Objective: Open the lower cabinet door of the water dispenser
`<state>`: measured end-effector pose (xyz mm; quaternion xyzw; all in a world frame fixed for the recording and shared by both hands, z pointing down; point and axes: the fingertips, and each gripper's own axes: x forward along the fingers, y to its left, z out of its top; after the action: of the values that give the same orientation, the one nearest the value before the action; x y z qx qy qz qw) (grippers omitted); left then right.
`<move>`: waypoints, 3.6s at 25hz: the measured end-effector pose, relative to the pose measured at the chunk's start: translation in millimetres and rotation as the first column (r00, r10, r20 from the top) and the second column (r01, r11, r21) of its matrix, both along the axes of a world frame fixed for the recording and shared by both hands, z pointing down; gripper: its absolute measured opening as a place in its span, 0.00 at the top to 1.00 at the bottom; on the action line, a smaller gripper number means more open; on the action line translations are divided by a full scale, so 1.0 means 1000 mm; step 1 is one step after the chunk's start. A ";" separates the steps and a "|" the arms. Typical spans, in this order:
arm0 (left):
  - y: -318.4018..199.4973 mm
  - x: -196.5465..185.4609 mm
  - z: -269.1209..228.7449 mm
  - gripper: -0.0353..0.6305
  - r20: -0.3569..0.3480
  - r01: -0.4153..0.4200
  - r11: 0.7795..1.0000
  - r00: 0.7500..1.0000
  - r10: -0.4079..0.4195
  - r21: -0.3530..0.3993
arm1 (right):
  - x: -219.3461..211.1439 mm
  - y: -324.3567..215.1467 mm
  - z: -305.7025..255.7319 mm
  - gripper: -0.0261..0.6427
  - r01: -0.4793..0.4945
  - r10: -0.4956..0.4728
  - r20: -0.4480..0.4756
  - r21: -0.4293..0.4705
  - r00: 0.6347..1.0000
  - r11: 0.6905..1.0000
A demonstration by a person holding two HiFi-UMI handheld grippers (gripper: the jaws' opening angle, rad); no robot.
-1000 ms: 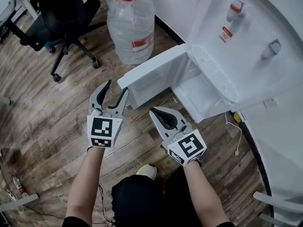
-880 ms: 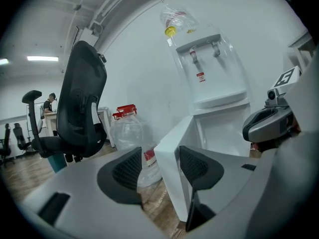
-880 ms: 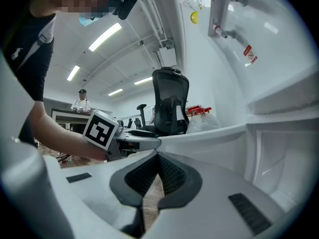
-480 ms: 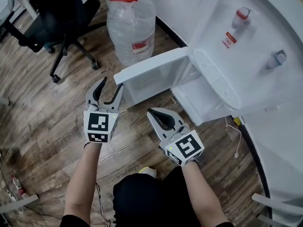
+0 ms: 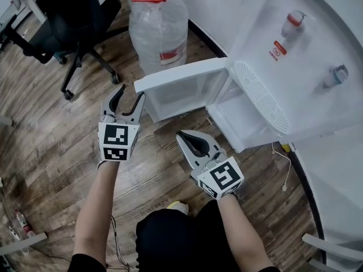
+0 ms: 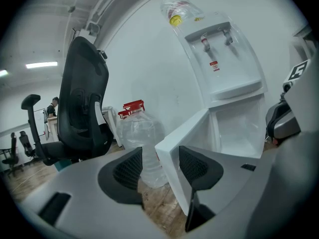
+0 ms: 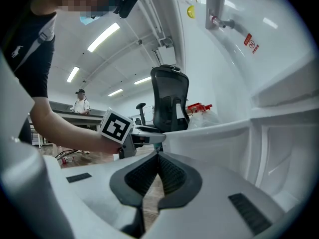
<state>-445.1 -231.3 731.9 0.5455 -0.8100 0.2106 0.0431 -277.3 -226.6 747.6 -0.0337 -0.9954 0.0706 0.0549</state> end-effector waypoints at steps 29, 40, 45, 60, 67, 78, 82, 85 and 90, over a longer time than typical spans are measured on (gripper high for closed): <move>-0.015 -0.027 -0.001 0.59 0.011 0.027 1.000 1.000 -0.027 -0.005 | 0.013 -0.008 -0.004 0.93 -0.036 0.036 0.011 -0.018 0.999 0.999; -0.003 0.009 -0.018 0.65 0.012 0.010 0.999 1.000 -0.010 0.030 | 0.047 -0.003 -0.019 0.93 -0.057 0.057 0.038 0.002 0.998 0.998; -0.006 0.055 -0.025 0.73 -0.003 -0.062 0.997 0.998 0.062 0.040 | 0.076 -0.010 -0.028 0.93 -0.099 0.098 0.040 0.020 0.994 0.995; -0.026 0.207 -0.009 0.92 -0.109 -0.370 0.928 0.921 0.373 0.045 | 0.205 -0.045 -0.017 0.93 -0.332 0.333 0.033 -0.021 0.942 0.943; -0.045 0.260 -0.008 0.93 -0.193 -0.486 0.873 0.853 0.486 0.050 | 0.245 -0.067 -0.015 0.93 -0.434 0.434 -0.016 -0.048 0.901 0.899; -0.025 0.337 -0.152 0.93 -0.275 -0.592 0.800 0.757 0.593 0.096 | 0.317 -0.044 -0.130 0.93 -0.576 0.557 -0.168 -0.105 0.814 0.811; -0.007 0.368 -0.206 0.93 -0.319 -0.616 0.785 0.731 0.603 0.073 | 0.336 -0.030 -0.198 0.92 -0.601 0.577 -0.181 -0.122 0.796 0.790; 0.004 0.388 -0.259 0.93 -0.358 -0.611 0.786 0.717 0.599 0.091 | 0.343 -0.019 -0.255 0.92 -0.602 0.580 -0.175 -0.127 0.796 0.788; 0.022 0.424 -0.342 0.93 -0.386 -0.630 0.769 0.685 0.617 0.110 | 0.357 -0.001 -0.343 0.92 -0.585 0.569 -0.142 -0.145 0.810 0.798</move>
<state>-20.6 -209.7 390.1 0.8183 -0.5460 0.1093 0.1424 79.3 -227.4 404.2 0.2695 -0.9440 0.1759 0.0730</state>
